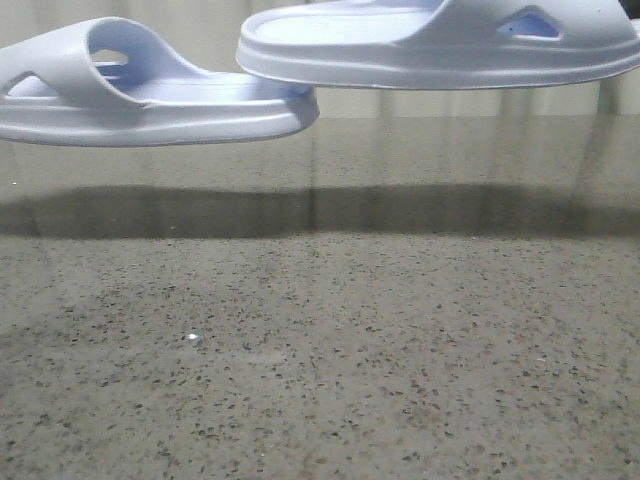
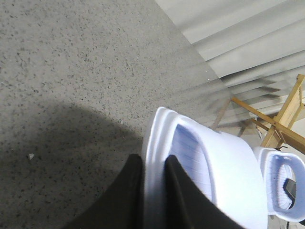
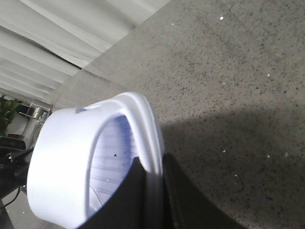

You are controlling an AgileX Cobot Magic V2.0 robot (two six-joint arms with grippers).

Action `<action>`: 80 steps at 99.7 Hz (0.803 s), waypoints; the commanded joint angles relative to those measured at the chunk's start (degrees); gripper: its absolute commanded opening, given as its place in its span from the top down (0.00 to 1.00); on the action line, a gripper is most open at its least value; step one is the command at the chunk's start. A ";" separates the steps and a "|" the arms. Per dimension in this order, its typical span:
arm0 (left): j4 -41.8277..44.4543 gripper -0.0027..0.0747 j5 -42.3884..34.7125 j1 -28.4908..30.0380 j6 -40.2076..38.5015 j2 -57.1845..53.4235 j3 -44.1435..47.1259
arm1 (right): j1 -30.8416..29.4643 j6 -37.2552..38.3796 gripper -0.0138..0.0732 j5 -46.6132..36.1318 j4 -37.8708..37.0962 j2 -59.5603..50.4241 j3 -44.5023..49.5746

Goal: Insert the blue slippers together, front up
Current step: 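Lift both slippers off the table and bring them together, then slide the right gripper's slipper onto the left gripper's slipper, stacking them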

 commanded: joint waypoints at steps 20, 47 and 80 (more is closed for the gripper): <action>-5.91 0.95 5.91 -1.64 -0.04 -2.08 -1.16 | 4.24 -1.08 0.96 -3.28 4.42 0.04 -2.05; -6.59 0.95 5.91 -1.73 -0.04 -2.16 -1.16 | 7.54 -1.08 0.96 -1.59 4.31 6.13 -6.30; -8.87 0.95 5.91 -1.73 -0.04 -2.16 -1.16 | 10.10 -2.16 0.96 0.95 4.41 11.93 -10.22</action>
